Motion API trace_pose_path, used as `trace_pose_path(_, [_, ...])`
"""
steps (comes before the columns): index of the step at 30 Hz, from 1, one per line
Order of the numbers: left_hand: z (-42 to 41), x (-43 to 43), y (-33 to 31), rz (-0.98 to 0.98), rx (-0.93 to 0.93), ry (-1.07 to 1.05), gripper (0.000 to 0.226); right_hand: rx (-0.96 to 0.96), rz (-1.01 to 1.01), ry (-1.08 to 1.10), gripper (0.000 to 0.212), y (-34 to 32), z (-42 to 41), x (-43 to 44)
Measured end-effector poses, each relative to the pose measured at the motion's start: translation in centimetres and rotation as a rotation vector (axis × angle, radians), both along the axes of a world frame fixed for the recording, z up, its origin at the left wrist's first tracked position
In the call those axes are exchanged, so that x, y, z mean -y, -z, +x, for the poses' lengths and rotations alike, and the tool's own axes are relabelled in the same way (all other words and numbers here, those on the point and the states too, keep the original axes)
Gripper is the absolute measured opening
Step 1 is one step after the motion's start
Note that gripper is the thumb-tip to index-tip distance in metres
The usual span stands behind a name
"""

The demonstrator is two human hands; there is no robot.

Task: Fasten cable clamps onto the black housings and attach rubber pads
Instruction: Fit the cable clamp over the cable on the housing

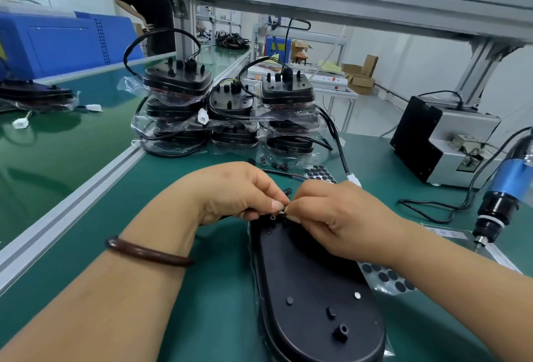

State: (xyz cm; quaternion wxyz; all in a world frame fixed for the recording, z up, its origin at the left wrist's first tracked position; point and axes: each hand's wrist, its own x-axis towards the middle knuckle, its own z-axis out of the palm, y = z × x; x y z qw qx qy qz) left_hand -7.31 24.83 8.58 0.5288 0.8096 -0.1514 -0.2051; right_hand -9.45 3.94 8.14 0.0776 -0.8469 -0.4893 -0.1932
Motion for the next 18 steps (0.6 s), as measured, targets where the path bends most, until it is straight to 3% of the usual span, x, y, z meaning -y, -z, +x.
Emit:
trace_pose_path(6, [-0.8, -0.6, -0.6, 0.097, 0.129, 0.048, 0.021, -0.047, -0.018, 0.004, 0.015, 0.0, -0.2, 0.4])
trace_pose_path(10, [-2.0, 0.1, -1.4, 0.318, 0.311, 0.029, 0.021, -0.112, 0.074, 0.004, 0.018, 0.5, -0.8, 0.8])
trace_pose_path(15, [-3.1, 1.8, -1.0, 0.476, 0.541, -0.135, 0.011, -0.132, 0.147, 0.047, 0.023, 0.8, -1.1, 0.8])
trace_pose_path(18, [-3.0, 2.1, -0.5, 0.475, 0.572, -0.191, 0.011, -0.136, 0.214, 0.063, 0.026, 1.3, -1.3, 0.9])
